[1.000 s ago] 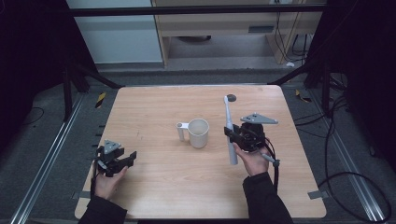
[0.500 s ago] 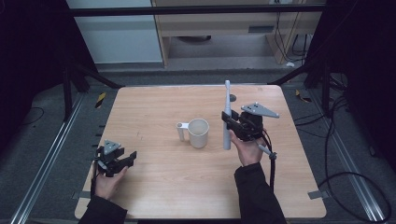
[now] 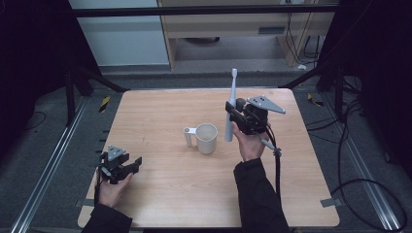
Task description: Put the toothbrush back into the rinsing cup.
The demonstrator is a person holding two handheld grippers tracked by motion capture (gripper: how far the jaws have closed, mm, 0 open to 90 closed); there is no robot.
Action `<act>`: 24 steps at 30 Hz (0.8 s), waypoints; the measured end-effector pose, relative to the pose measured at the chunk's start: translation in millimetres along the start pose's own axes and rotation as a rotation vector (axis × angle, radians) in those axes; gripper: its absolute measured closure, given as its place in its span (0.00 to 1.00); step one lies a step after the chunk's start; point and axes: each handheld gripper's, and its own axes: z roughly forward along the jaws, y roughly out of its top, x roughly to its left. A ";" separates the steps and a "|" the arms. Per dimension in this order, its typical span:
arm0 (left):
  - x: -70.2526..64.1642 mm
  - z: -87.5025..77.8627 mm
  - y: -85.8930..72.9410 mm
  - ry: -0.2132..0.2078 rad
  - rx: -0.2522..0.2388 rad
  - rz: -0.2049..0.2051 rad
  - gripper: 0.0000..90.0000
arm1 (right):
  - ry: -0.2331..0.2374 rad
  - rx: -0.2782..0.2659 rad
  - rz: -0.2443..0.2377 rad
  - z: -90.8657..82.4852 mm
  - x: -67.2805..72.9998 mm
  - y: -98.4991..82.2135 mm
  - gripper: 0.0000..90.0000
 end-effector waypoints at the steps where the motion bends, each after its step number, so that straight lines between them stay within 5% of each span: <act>1: 0.0 -0.1 0.0 0.001 -0.001 0.000 0.49 | -0.001 -0.003 0.000 1.3 0.6 1.2 0.75; 24: 0.4 -0.6 0.1 0.003 -0.007 -0.001 0.49 | -0.017 -0.051 0.033 31.7 7.4 -0.4 0.75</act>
